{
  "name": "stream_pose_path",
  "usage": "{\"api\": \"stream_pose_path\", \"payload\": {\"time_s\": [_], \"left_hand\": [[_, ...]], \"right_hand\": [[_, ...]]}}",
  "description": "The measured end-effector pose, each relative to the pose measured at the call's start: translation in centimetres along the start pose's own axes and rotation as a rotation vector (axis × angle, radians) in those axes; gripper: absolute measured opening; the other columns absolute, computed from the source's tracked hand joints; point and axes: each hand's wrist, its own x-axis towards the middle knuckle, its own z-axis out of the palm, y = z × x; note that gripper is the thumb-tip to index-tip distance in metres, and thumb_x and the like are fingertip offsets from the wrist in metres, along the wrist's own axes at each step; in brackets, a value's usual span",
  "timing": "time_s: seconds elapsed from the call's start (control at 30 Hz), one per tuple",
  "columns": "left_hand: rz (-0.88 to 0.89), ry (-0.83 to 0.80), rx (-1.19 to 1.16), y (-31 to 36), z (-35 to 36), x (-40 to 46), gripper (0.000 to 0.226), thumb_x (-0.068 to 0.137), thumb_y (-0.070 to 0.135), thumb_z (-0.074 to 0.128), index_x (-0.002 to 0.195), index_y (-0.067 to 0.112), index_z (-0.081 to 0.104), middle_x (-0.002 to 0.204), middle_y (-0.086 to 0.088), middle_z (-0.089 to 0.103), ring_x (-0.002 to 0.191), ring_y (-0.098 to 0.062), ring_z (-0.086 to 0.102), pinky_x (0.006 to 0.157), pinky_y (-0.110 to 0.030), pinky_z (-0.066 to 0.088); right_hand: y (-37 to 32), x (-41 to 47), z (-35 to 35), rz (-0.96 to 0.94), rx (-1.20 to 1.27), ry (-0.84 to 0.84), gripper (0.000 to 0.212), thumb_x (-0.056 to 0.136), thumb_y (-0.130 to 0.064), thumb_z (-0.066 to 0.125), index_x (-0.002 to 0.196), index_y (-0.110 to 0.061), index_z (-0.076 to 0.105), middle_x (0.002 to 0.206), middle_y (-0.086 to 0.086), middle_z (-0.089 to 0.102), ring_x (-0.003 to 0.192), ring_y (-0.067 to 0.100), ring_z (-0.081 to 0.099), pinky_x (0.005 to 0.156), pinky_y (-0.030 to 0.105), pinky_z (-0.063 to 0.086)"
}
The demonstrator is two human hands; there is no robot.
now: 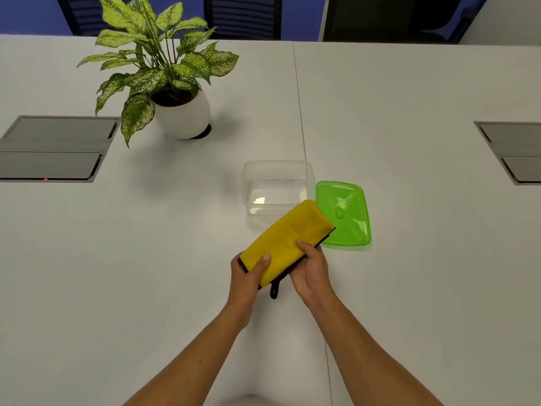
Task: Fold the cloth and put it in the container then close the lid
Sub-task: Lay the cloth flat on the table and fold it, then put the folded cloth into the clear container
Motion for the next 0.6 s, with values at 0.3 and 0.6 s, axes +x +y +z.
{"api": "stream_pose_path", "payload": {"time_s": [0.3, 0.6], "left_hand": [[0.237, 0.041, 0.106, 6.1, -0.4, 4.3, 0.069, 0.073, 0.032, 0.081, 0.130, 0.014, 0.047, 0.122, -0.008, 0.062, 0.103, -0.021, 0.064, 0.084, -0.037, 0.057], [0.448, 0.041, 0.590, 13.8, 1.2, 11.1, 0.070, 0.084, 0.031, 0.070, 0.142, 0.025, 0.031, 0.138, -0.008, 0.045, 0.114, -0.022, 0.047, 0.095, -0.042, 0.048]], "right_hand": [[-4.9, 2.1, 1.8, -0.124, -0.084, 0.092, 0.053, 0.083, 0.000, 0.062, 0.130, -0.017, 0.046, 0.119, 0.013, 0.061, 0.097, 0.029, 0.064, 0.073, 0.048, 0.058], [-10.5, 7.4, 5.3, -0.400, -1.040, 0.142, 0.056, 0.079, -0.006, 0.061, 0.124, -0.035, 0.044, 0.079, 0.002, 0.056, 0.066, 0.019, 0.054, 0.060, 0.038, 0.052]]}}
